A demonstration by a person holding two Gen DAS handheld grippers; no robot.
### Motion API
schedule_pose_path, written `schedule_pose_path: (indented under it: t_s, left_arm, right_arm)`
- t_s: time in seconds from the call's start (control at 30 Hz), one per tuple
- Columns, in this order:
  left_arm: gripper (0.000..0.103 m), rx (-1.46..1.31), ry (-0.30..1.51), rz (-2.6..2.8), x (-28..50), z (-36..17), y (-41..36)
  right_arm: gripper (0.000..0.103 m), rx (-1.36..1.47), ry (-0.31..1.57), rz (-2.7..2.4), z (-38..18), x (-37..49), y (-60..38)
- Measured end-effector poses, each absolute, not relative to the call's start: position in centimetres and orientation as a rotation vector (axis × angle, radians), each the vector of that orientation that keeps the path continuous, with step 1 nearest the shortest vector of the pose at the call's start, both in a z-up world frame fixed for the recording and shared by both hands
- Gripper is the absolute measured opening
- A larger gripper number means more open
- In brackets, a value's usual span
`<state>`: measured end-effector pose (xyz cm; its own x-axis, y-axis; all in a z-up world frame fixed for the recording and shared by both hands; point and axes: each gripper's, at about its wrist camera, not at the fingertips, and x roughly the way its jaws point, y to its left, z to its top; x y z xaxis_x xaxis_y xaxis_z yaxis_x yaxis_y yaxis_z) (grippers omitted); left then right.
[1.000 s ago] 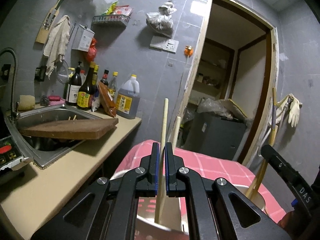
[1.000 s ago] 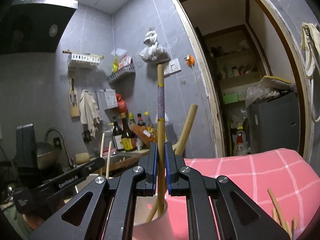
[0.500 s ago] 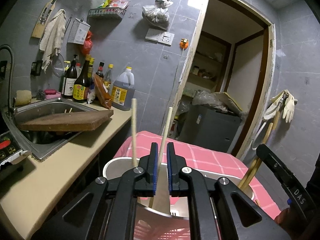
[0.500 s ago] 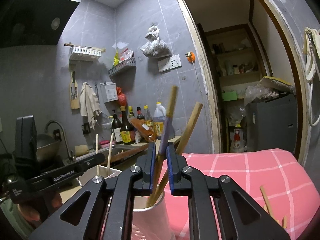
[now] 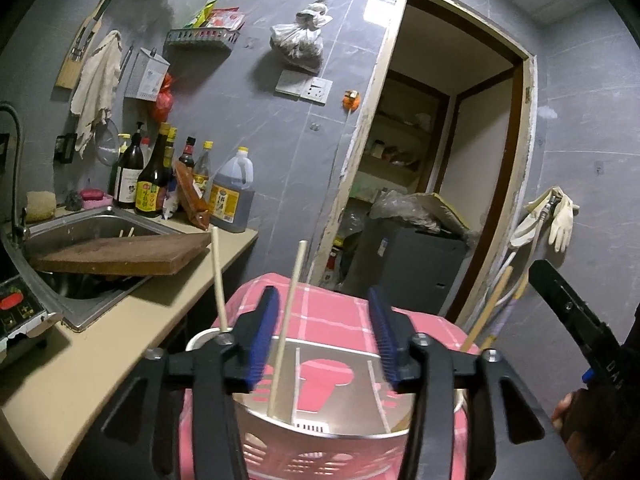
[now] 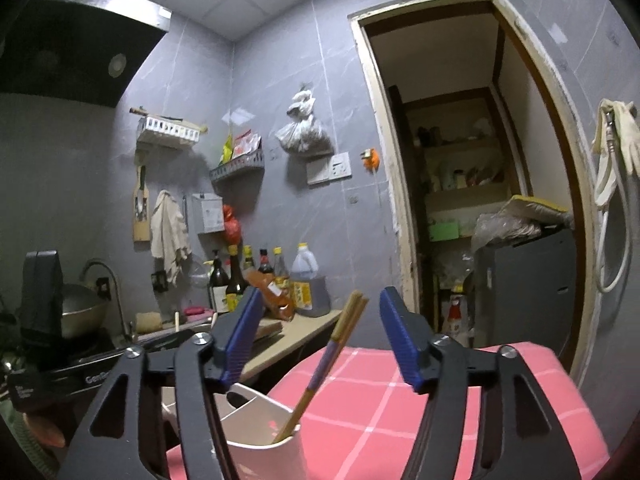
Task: Organize utensils
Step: 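Lower both chopsticks into the caddy and open both grippers, then move both tools back toward the remaining chopsticks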
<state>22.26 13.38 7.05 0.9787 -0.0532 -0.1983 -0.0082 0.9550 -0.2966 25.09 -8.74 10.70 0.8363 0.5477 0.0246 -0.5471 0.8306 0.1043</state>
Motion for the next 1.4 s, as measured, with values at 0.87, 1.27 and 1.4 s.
schedule_pose_path:
  t_s: [0.87,1.27,1.4]
  left_arm:
    - [0.091,-0.211,0.236,-0.242,18.8,7.8,0.4]
    - [0.091,-0.137,0.429,-0.259,21.5,3.1,-4.6]
    - [0.091,-0.129,0.510,-0.261,23.0,1.6,-5.2]
  right_arm:
    - [0.103,0.041,0.110,0.338,11.3,19.3,-22.5]
    - [0.103,0.006,0.405,0.264,5.7,22.0,-25.2]
    - [0.090,-0.007,0.531,0.265,3.7,23.4,-25.4]
